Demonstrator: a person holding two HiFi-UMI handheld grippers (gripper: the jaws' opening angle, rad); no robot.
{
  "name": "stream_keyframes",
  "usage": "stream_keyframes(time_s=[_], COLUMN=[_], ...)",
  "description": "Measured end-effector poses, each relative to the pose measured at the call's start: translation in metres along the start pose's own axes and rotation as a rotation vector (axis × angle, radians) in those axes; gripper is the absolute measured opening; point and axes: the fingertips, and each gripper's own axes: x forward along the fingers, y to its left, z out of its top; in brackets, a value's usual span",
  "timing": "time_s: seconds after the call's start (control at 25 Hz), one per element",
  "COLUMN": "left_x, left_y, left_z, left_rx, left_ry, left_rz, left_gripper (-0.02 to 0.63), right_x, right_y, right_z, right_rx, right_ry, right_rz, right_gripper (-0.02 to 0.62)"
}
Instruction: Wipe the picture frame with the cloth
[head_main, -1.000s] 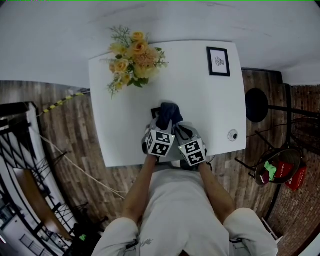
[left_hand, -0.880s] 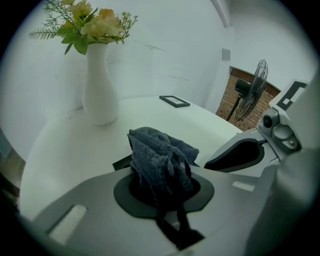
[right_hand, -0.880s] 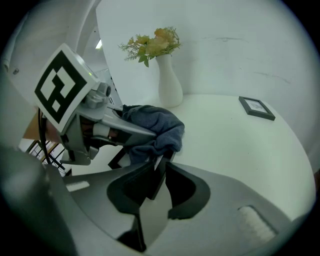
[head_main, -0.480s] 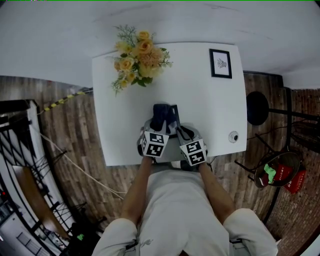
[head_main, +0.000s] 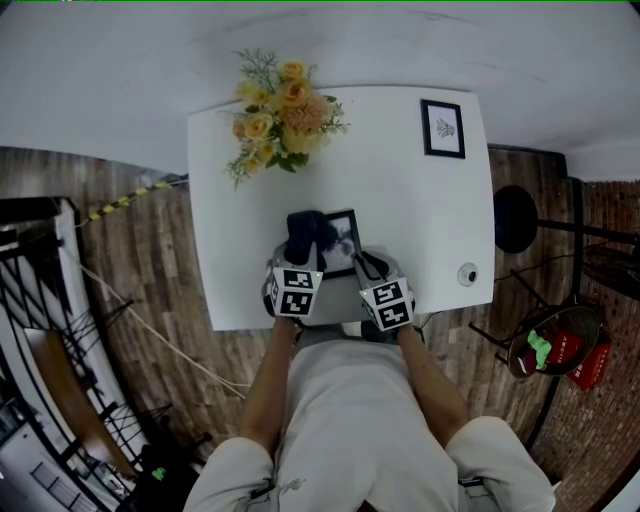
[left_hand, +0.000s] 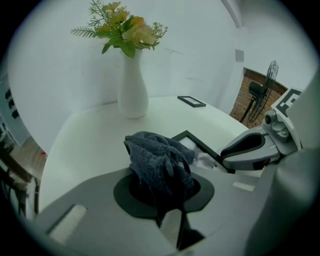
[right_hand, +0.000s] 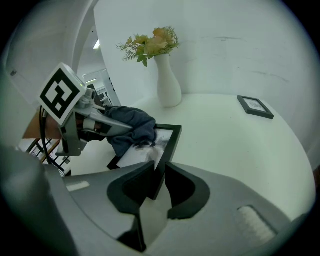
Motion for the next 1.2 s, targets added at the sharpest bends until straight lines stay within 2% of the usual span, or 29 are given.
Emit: stream_keyframes(time_s=[0.36,0.44,0.52,0.64,0.8,1.2], left_x=[-0.016,-0.022,-0.028,-0.036,-0.044,-0.041], left_y=[0.036,0.037,0.034,0.023,-0.001,-0.08], left_z=[-0.016,-0.014,-0.009,0.001,0.018,0.042], left_rx=[-0.026,-0.029,-0.023,-0.01,0.007,0.051], left_ry=[0.013,0.003,-0.014,-0.045,-0.089,-0.15], left_rz=[0.079,0.083,0.076,0.055,0.006,-0.171], left_gripper=[0.083,0.083,0.082,0.083,0.083,0.082], right_x=[-0.002,-0.004,-0.009,-0.016,-0.02,-0.015], right_y=[-0.002,-0.004,-0.006,-0.008,-0.006,0.008], right_z=[-0.001,-0.001,0.0,0.001,-0.006,-0.017], right_rx=[0.024,0.03,0.04,0.052,0.052,0.025], right_ry=[0.007,-0.005,-0.029,-0.057,-0.046,-0.014], right_rz=[-0.02,-0.036,-0.045,-0.051,-0.042,0.0], right_gripper=[0.064,0.034,0.031,0.034,0.049,0.072])
